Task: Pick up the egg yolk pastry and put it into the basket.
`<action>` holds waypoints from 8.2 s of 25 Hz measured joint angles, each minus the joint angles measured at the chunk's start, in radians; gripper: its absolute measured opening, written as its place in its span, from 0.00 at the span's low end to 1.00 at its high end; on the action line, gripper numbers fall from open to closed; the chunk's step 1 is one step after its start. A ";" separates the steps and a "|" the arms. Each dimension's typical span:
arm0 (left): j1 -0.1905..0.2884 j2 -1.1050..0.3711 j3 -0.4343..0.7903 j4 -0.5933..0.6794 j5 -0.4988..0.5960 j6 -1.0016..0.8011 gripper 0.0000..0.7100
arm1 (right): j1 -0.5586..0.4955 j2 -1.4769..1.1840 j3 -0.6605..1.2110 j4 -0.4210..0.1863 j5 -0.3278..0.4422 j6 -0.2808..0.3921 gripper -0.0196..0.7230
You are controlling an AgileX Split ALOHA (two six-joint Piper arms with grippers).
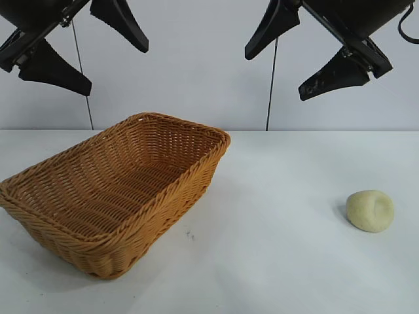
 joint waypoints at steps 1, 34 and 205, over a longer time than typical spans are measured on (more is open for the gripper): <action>0.000 0.000 0.000 0.000 0.000 0.000 0.98 | 0.000 0.000 0.000 0.000 0.000 0.000 0.87; 0.028 -0.030 0.000 0.095 -0.007 -0.053 0.98 | 0.000 0.000 0.000 0.001 0.001 -0.003 0.87; 0.239 0.142 -0.315 0.726 0.483 -0.191 0.98 | 0.000 0.000 -0.004 0.003 0.033 -0.003 0.87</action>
